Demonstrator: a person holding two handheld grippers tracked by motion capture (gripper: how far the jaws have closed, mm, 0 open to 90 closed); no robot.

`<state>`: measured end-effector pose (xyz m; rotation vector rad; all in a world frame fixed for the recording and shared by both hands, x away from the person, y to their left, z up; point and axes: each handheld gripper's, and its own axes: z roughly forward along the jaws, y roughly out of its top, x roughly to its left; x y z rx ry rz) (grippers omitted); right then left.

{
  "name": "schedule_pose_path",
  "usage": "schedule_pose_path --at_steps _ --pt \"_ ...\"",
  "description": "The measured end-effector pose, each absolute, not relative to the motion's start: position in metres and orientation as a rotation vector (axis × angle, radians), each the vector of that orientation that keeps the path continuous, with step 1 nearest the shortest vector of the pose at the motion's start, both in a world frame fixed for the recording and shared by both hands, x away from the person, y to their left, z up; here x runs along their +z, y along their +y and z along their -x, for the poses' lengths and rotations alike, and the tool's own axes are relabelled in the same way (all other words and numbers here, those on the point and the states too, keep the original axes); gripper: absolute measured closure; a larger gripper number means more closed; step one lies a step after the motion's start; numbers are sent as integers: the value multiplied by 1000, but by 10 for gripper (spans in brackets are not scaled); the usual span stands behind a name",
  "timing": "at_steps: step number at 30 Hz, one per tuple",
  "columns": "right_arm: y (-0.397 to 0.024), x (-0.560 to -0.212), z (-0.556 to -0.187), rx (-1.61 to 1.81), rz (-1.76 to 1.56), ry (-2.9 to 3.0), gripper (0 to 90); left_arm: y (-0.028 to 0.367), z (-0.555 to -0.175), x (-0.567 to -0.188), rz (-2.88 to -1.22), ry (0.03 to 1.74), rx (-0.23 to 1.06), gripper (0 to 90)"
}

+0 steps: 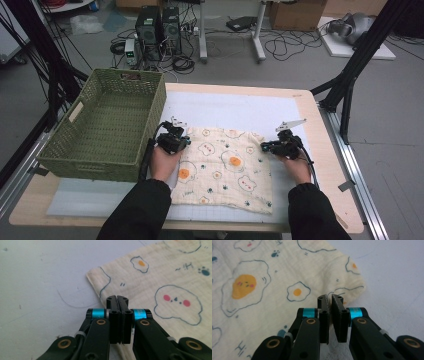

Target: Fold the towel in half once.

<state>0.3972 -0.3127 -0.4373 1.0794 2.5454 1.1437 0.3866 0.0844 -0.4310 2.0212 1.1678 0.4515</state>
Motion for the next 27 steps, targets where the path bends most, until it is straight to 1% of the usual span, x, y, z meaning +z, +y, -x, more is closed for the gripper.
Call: schedule_pose_path --at_steps 5,7,14,22,27 --pt "-321 -424 -388 1204 -1065 2530 848 83 -375 -417 -1980 1113 481 883" --pt "-323 -419 -383 1233 -1053 2531 847 82 -370 -414 -1975 1097 521 883" --pt "-329 -415 -361 1312 -1019 2554 845 94 -348 -419 -1907 1101 482 883" --pt "-330 -416 -339 1361 -964 2569 845 105 -322 -420 -1883 1069 437 883" --pt "-328 -419 -324 1380 -935 2591 845 111 -305 -424 -1905 1040 417 883"
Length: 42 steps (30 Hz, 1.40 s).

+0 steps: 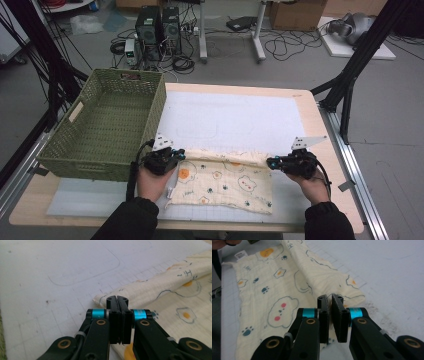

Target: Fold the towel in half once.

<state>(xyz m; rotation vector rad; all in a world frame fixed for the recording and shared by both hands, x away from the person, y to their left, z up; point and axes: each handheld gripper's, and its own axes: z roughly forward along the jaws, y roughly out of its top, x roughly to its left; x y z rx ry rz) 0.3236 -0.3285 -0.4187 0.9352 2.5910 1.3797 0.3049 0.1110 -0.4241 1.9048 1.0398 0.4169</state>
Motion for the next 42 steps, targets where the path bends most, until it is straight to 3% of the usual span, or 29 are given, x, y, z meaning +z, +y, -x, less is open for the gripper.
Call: schedule_pose_path --at_steps 11,18,24,28,30,35,37,42 --pt "-324 -440 -301 1326 -905 2676 830 114 -284 -433 -2015 997 388 867" --pt "-329 -430 -299 1353 -917 2617 651 118 -286 -426 -1963 1004 348 625" --pt "-327 -421 -311 1351 -939 2564 544 113 -303 -418 -1929 1027 330 566" --pt "-323 -427 -322 1335 -962 2575 522 106 -317 -422 -1937 1063 307 542" --pt "-321 -431 -325 1326 -965 2604 537 102 -324 -427 -1963 1086 284 566" --pt "-317 -435 -326 1328 -919 2675 747 97 -328 -435 -2024 1077 251 841" --pt "-317 -436 -325 1317 -898 2702 832 98 -326 -433 -2023 1073 262 856" --pt "-318 -430 -320 1367 -865 2676 856 104 -317 -423 -1954 1044 275 860"
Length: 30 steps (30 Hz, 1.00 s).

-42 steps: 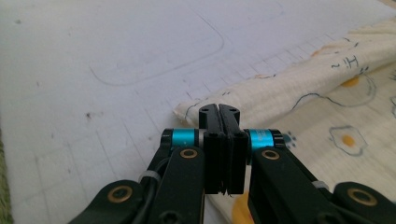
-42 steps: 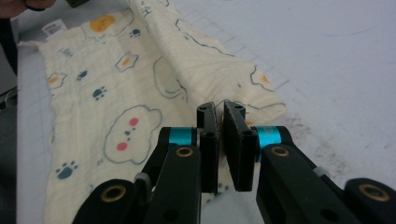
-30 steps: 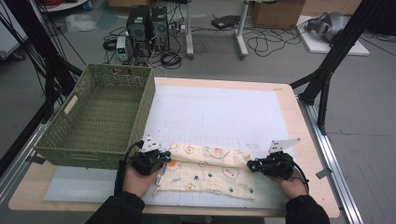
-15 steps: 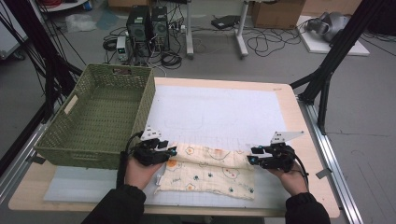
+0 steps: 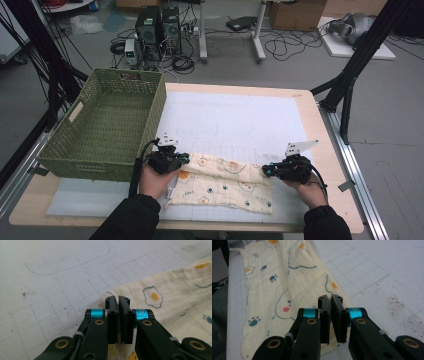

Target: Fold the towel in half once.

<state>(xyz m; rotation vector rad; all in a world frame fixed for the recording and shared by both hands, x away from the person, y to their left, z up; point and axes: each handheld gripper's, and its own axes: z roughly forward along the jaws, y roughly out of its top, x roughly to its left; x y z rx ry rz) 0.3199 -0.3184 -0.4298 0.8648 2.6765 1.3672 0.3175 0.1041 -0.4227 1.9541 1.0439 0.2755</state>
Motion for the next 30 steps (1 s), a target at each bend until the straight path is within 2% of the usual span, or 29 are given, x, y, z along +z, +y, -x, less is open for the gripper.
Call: schedule_pose_path --at_steps 4,9,14,20,25,30 --pt "-322 -424 -313 1399 -849 2657 857 111 -306 -419 -1900 1029 285 856" --pt "-322 -417 -297 1436 -792 2648 857 118 -288 -418 -1910 1001 289 846" --pt "-321 -417 -281 1428 -752 2669 857 123 -273 -415 -1927 970 281 780" --pt "-320 -417 -266 1432 -707 2714 853 129 -257 -411 -1948 941 256 759" --pt "-323 -415 -259 1475 -690 2720 816 136 -247 -406 -1940 925 234 664" --pt "-323 -410 -260 1515 -699 2707 747 139 -245 -404 -1937 922 223 629"
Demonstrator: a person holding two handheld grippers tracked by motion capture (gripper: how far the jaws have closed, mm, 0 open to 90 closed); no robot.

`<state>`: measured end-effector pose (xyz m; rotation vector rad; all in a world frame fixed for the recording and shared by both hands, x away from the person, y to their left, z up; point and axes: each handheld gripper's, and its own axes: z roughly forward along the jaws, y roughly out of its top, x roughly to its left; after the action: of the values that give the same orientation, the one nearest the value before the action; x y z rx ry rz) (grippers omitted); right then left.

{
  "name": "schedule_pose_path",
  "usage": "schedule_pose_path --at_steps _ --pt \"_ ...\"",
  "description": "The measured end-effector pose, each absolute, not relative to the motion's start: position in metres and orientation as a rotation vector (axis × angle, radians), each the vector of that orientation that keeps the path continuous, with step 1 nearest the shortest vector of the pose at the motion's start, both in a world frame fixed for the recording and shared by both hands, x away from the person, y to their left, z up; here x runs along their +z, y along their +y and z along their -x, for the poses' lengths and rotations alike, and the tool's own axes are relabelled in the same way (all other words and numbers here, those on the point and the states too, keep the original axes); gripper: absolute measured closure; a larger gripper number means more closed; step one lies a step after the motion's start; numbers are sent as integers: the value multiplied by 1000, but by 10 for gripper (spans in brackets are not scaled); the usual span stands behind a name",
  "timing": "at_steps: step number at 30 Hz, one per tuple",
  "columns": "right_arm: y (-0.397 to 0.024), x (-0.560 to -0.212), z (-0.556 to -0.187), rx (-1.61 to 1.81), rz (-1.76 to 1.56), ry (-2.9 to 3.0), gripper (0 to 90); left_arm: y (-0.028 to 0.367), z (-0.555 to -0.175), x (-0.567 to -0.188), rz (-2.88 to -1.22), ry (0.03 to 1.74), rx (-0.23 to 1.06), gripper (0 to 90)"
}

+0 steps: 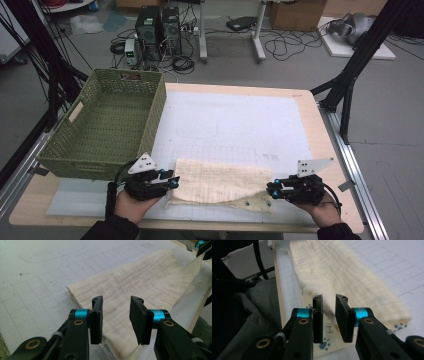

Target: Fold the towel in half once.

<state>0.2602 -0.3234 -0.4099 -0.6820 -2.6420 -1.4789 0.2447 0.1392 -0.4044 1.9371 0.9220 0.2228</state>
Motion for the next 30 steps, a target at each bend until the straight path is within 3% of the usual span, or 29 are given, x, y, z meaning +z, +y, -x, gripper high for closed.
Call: schedule_pose_path --at_steps 8,12,18,20,24,27,30 --pt "-329 -411 -278 -1498 835 -2665 592 126 -264 -416 -1957 952 291 621" --pt "-327 -419 -296 -1460 934 -2692 568 118 -283 -424 -1942 1030 362 612" --pt "-323 -435 -320 -1334 1013 -2716 572 111 -308 -437 -1910 1154 338 579" --pt "-323 -439 -323 -1309 1016 -2725 609 108 -310 -442 -1935 1162 337 613" --pt "-322 -443 -324 -1265 987 -2725 701 106 -310 -445 -1983 1136 337 842" --pt "-322 -445 -322 -1275 971 -2719 804 108 -307 -445 -2003 1116 349 867" --pt "-322 -444 -320 -1263 946 -2734 848 111 -304 -445 -1991 1120 348 871"
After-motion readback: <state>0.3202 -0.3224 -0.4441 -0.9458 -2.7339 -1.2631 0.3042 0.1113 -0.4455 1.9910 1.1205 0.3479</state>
